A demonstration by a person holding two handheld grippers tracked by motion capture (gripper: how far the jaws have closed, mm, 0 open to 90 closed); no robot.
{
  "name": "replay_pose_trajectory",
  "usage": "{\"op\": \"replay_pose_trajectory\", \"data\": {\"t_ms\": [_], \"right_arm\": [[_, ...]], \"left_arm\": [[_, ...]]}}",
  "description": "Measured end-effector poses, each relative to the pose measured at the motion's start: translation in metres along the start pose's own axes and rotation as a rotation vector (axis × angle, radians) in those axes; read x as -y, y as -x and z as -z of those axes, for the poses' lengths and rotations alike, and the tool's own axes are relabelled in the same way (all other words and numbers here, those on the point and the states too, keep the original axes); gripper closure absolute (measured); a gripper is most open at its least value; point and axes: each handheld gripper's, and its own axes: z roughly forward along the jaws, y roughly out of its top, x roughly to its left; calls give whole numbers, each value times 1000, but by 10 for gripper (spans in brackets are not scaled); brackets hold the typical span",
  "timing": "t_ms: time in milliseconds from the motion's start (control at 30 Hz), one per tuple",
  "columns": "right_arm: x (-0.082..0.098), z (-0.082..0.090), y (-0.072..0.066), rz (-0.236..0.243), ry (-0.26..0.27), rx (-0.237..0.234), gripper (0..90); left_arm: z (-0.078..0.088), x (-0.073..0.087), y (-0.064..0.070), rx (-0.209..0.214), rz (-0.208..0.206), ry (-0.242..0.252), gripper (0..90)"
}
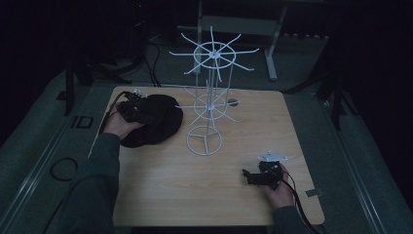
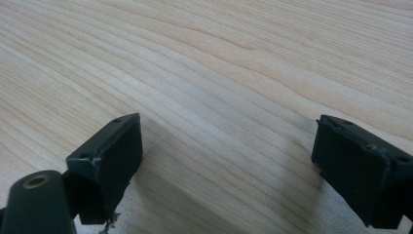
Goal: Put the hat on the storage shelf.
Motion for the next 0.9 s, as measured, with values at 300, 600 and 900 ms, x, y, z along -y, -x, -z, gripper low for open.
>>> {"op": "replay_pose_trajectory", "data": {"t_ms": [300,600,900], "right_arm": [[0,0,0,0,0,0,110],[0,0,0,0,0,0,110],[0,0,0,-1,-1,0,110]], "left_arm": [[-22,-9,12,-4,-3,-42,106],[-38,-18,21,-97,-32,-154,153],[-43,-14,16,-124,-5,-208,421]]}}
